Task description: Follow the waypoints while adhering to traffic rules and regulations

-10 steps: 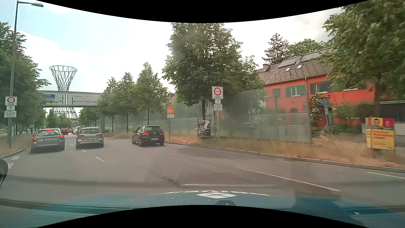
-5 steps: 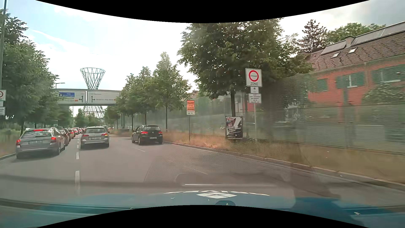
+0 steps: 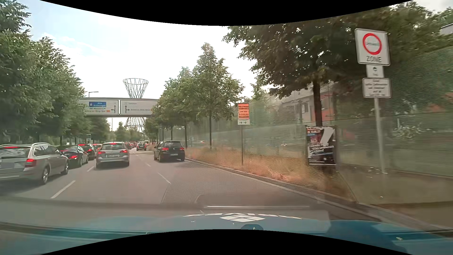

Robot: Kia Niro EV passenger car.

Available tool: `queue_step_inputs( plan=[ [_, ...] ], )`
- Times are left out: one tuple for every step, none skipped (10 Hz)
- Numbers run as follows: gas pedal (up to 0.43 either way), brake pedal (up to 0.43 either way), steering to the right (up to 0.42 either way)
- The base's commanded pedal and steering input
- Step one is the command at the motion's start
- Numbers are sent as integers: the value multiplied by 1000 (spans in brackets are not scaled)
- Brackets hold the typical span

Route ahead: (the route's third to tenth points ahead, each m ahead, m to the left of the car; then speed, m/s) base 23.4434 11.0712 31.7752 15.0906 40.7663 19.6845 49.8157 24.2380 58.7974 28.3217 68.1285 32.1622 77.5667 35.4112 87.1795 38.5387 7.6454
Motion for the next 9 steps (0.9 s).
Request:
queue_step_inputs(
  plan=[
    [228, 0, -165],
    [228, 0, -162],
    [228, 0, -160],
    [228, 0, -159],
    [228, 0, -153],
    [209, 0, -146],
    [138, 0, -140],
    [0, 0, -136],
    [0, 0, -132]
  ],
)
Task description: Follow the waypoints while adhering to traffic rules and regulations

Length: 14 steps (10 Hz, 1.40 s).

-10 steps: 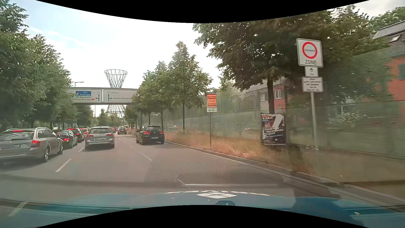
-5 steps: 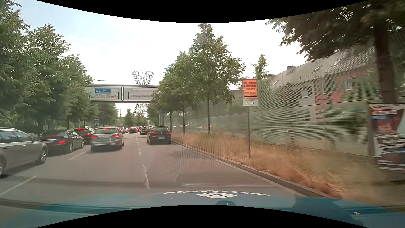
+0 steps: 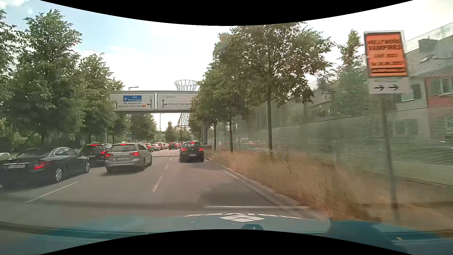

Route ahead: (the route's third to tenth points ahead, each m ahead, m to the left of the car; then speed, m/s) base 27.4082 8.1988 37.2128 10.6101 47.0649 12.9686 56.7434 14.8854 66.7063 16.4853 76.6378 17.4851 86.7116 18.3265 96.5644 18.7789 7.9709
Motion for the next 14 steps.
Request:
queue_step_inputs(
  plan=[
    [0, 0, -128],
    [0, 0, -124],
    [0, 61, -121],
    [0, 159, -121],
    [0, 201, -118],
    [0, 232, -109],
    [0, 238, -95],
    [0, 238, -84],
    [0, 244, -80],
    [0, 262, -78],
    [0, 274, -72],
    [0, 274, -65],
    [0, 280, -57],
    [0, 280, -44]
  ],
)
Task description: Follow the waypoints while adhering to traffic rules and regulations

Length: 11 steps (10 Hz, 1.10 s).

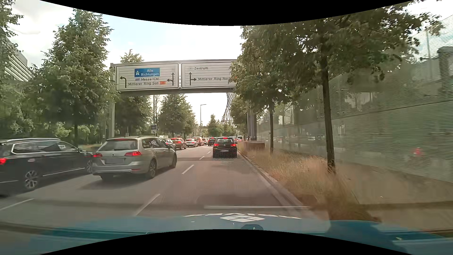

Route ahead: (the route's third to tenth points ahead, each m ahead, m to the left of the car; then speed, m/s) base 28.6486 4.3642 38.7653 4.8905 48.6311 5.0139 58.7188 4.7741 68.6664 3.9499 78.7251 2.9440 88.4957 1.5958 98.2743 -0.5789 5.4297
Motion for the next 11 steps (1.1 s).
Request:
queue_step_inputs(
  plan=[
    [0, 287, -31],
    [0, 287, -24],
    [0, 287, -24],
    [0, 287, -26],
    [0, 280, -30],
    [0, 262, -33],
    [0, 250, -34],
    [0, 238, -37],
    [0, 220, -37],
    [0, 213, -37],
    [0, 207, -37]
  ],
)
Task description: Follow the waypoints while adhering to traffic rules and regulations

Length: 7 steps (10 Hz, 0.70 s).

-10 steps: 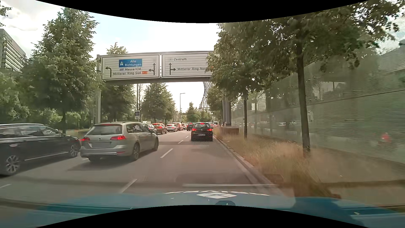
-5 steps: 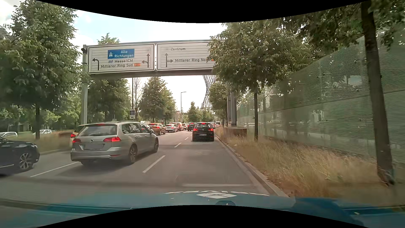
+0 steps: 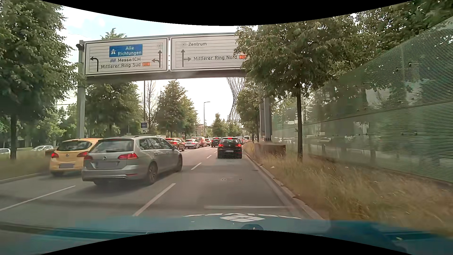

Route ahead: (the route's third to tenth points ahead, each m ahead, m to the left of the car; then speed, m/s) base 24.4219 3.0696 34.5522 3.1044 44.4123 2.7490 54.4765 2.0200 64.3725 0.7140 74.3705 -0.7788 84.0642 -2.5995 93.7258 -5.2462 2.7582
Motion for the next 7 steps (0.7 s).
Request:
queue_step_inputs(
  plan=[
    [0, 189, -36],
    [0, 165, -34],
    [0, 159, -32],
    [0, 159, -30],
    [0, 152, -30],
    [0, 152, -30],
    [0, 152, -27]
  ],
)
